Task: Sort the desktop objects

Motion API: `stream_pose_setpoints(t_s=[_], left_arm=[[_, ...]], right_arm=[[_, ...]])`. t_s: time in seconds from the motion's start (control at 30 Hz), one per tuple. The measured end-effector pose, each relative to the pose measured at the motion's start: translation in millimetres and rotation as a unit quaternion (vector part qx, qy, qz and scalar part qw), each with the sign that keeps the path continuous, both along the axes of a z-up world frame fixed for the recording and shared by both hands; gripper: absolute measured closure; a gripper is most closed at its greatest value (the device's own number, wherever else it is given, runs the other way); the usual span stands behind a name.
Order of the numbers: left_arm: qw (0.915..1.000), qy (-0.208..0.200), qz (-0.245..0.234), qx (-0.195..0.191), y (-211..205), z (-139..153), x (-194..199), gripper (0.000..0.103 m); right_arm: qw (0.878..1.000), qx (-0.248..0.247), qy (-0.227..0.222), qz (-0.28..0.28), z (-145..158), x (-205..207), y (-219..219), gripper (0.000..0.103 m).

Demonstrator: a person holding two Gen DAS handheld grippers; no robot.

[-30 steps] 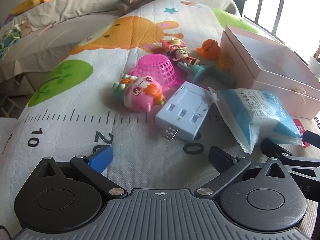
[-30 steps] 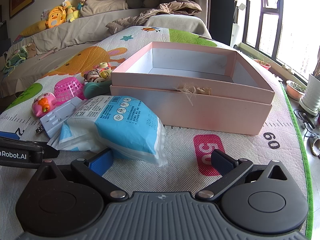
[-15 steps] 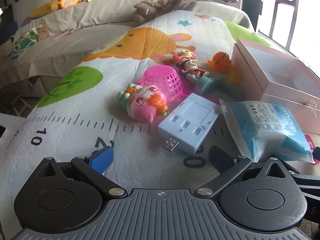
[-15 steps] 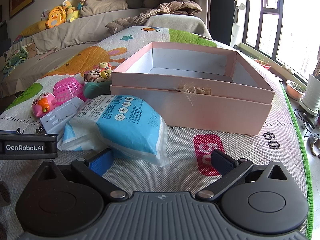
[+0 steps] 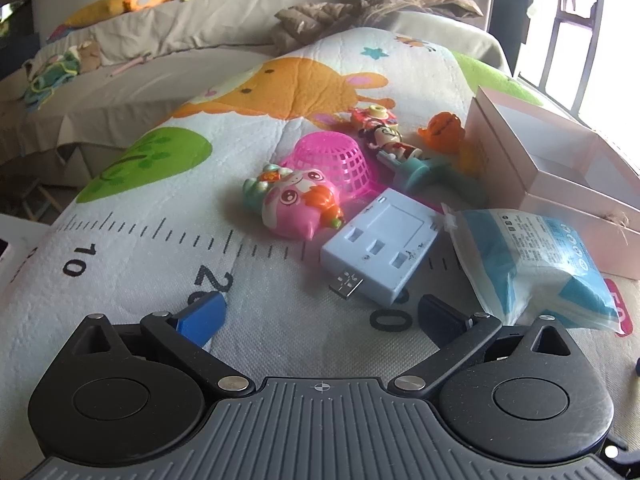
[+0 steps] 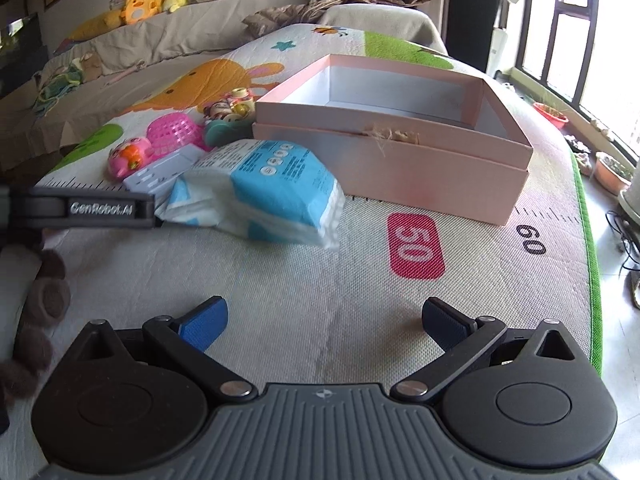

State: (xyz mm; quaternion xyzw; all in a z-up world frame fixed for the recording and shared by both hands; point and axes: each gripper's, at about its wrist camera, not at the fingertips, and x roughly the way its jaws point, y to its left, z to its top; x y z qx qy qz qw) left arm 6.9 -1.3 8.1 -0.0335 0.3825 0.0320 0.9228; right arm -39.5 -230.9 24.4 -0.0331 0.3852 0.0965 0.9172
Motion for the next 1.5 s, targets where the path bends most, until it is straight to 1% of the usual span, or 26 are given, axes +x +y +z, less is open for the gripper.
stream_pose_setpoints(t_s=[0.07, 0.13, 0.17, 0.2, 0.27, 0.33, 0.37, 0.47, 0.53, 0.6, 0.63, 0.7, 0.73, 0.77, 0.83, 0.9, 0.93, 1.0, 1.07, 1.1, 1.17, 1.23, 1.3, 1.37, 1.4, 1.5], left_arm=[[0.9999, 0.014, -0.009, 0.000, 4, 3, -1, 0.000], [0.9990, 0.026, -0.026, 0.027, 4, 4, -7, 0.000], [0.9987, 0.023, -0.027, 0.037, 5, 4, -12, 0.000], [0.9985, 0.020, -0.032, 0.041, 8, 4, -17, 0.000], [0.9979, 0.014, -0.054, 0.033, 13, 4, -28, 0.000], [0.9968, 0.008, -0.077, 0.023, 15, 4, -35, 0.000], [0.9964, 0.008, -0.080, 0.024, 15, 5, -37, 0.000], [0.9965, 0.010, -0.076, 0.034, 11, 7, -36, 0.000], [0.9968, 0.007, -0.071, 0.035, 12, 9, -35, 0.000], [0.9968, -0.011, -0.066, 0.043, 14, 11, -37, 0.000], [0.9963, -0.025, -0.060, 0.056, 14, 12, -39, 0.000], [0.9938, -0.054, -0.047, 0.086, 13, 13, -45, 0.000], [0.9924, -0.064, -0.038, 0.098, 12, 14, -47, 0.000], [0.9909, -0.074, -0.031, 0.108, 11, 14, -49, 0.000], [0.9894, -0.083, -0.043, 0.111, 8, 16, -50, 0.000], [0.9901, -0.078, -0.070, 0.094, 9, 20, -51, 0.000], [0.9904, -0.074, -0.080, 0.084, 10, 22, -51, 0.000], [0.9905, -0.074, -0.093, 0.070, 10, 23, -51, 0.000], [0.9907, -0.069, -0.100, 0.062, 10, 20, -51, 0.000], [0.9911, -0.063, -0.103, 0.057, 10, 19, -50, 0.000], [0.9924, -0.038, -0.113, 0.032, 10, 13, -47, 0.000], [0.9927, -0.027, -0.116, 0.017, 11, 10, -47, 0.000], [0.9930, -0.035, -0.110, 0.026, 9, 8, -50, 0.000], [0.9933, -0.039, -0.103, 0.037, 8, 7, -51, 0.000], [0.9935, -0.038, -0.101, 0.036, 9, 7, -51, 0.000], [0.9946, -0.034, -0.092, 0.033, 13, 7, -51, 0.000]], right_arm=[[0.999, -0.002, 0.010, 0.036, 2, -7, -4, 0.000], [0.997, 0.001, 0.034, 0.068, 9, -7, -10, 0.000], [0.997, 0.015, 0.036, 0.068, 14, -7, -18, 0.000], [0.998, 0.029, 0.017, 0.061, 22, -9, -28, 0.000], [0.998, 0.037, -0.035, 0.031, 42, -7, -48, 0.000], [0.996, 0.049, -0.072, -0.011, 57, 4, -66, 0.000], [0.994, 0.056, -0.084, -0.033, 63, 18, -74, 0.000], [0.990, 0.065, -0.092, -0.089, 66, 59, -87, 0.000], [0.988, 0.072, -0.086, -0.107, 61, 85, -88, 0.000], [0.989, 0.079, -0.071, -0.102, 54, 109, -82, 0.000], [0.990, 0.076, -0.067, -0.103, 51, 118, -77, 0.000], [0.990, 0.052, -0.072, -0.113, 47, 128, -64, 0.000], [0.990, 0.048, -0.075, -0.108, 46, 131, -59, 0.000], [0.991, 0.052, -0.076, -0.092, 45, 132, -55, 0.000], [0.994, 0.079, -0.067, -0.047, 48, 129, -52, 0.000], [0.992, 0.106, -0.062, -0.011, 53, 118, -50, 0.000], [0.991, 0.115, -0.068, 0.000, 57, 107, -50, 0.000], [0.989, 0.123, -0.080, 0.024, 64, 81, -49, 0.000], [0.989, 0.124, -0.072, 0.035, 64, 57, -49, 0.000], [0.990, 0.122, -0.059, 0.038, 60, 46, -49, 0.000], [0.992, 0.113, -0.035, 0.035, 49, 28, -50, 0.000], [0.995, 0.099, -0.016, 0.028, 36, 15, -51, 0.000], [0.996, 0.092, 0.002, 0.014, 23, 11, -53, 0.000], [0.994, 0.106, 0.027, 0.003, 12, 12, -56, 0.000], [0.994, 0.110, 0.017, -0.003, 10, 10, -57, 0.000], [0.995, 0.102, 0.015, -0.014, 8, 10, -53, 0.000]])
